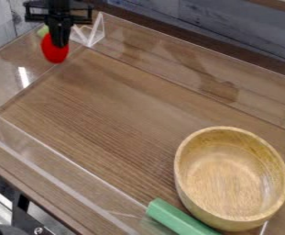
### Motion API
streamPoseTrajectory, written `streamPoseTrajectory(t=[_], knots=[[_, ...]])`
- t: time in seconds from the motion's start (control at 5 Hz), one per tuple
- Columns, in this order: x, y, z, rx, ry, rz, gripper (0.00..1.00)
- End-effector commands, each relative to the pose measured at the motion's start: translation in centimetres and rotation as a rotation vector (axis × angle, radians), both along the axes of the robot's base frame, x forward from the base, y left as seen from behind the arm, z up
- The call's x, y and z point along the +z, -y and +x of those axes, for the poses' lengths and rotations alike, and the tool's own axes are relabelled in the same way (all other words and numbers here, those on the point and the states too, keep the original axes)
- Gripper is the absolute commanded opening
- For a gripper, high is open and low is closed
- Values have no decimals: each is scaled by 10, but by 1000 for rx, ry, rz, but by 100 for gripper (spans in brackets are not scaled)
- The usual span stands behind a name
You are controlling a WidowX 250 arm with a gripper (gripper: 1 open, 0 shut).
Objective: Move the red object to the left side of the table
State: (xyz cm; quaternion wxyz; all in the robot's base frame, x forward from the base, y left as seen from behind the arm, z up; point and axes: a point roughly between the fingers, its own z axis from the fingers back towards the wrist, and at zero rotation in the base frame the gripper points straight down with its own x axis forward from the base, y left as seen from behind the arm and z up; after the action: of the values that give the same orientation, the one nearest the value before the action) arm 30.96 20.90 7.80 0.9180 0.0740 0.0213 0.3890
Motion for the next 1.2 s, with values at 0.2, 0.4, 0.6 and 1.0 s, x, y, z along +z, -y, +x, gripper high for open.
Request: streamPoseTrajectory(t=[0.2,0.4,0.6,1.0], knots=[[9,-2,19,24,32,34,0],[2,-2,24,13,22,24,100],[-7,-1,19,71,10,19,100],[0,-3,20,202,14,-22,100]])
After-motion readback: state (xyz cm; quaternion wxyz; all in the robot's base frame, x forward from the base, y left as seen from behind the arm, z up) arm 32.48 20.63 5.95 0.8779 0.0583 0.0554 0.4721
